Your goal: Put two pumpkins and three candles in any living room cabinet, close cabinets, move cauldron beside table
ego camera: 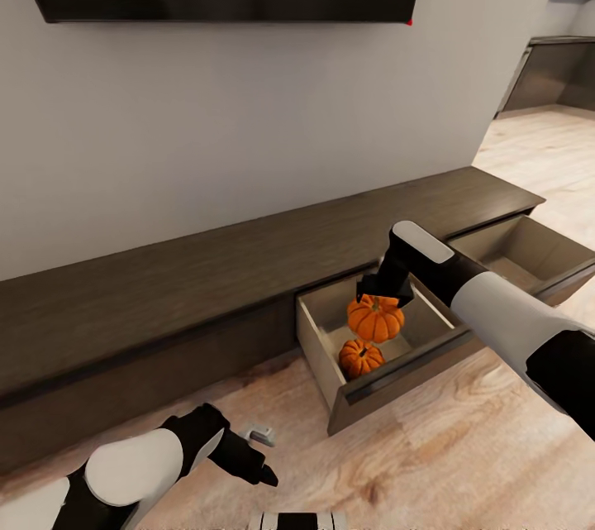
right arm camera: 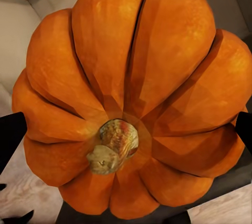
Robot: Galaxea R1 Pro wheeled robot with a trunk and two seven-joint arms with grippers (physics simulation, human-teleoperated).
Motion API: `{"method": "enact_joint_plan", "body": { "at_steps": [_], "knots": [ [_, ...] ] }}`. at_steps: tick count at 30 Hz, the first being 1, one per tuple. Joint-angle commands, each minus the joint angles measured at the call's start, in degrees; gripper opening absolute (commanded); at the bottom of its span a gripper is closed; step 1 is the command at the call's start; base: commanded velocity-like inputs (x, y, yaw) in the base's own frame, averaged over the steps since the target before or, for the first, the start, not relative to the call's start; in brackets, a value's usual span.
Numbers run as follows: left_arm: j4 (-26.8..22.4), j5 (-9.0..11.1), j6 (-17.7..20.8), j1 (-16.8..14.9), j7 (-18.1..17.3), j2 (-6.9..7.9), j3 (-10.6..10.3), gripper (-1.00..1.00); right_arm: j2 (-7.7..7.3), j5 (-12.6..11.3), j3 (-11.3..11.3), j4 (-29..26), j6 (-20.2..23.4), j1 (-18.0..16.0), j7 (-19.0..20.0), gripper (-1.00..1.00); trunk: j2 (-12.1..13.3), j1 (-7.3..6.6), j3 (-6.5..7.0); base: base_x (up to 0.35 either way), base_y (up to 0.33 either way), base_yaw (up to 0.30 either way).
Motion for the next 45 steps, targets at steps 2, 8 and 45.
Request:
{"method": "enact_joint_plan", "body": {
  "at_steps": [2, 8, 45],
  "knots": [
    [0.0, 0.6, 0.4, 0.0, -0.1, -0.02, -0.4, 1.00, -0.06, -0.5, 0.3, -0.1, 0.2, -0.1, -0.4, -1.00, -0.1, 0.03, -0.50, 0.000, 0.000, 0.000],
    [0.0, 0.5, 0.3, 0.0, -0.1, -0.04, -0.4, 1.00, -0.10, 0.0, 0.3, -0.1, 0.0, -0.1, -0.2, -1.00, -0.1, 0.11, -1.16, 0.000, 0.000, 0.000],
    [-0.1, 0.5, 0.2, 0.0, -0.1, -0.46, -0.3, 1.00, -0.71, 14.8, -0.8, -2.3, -2.8, -0.1, 11.1, -1.00, -0.3, 0.45, -4.04, 0.000, 0.000, 0.000]
  ]
}}
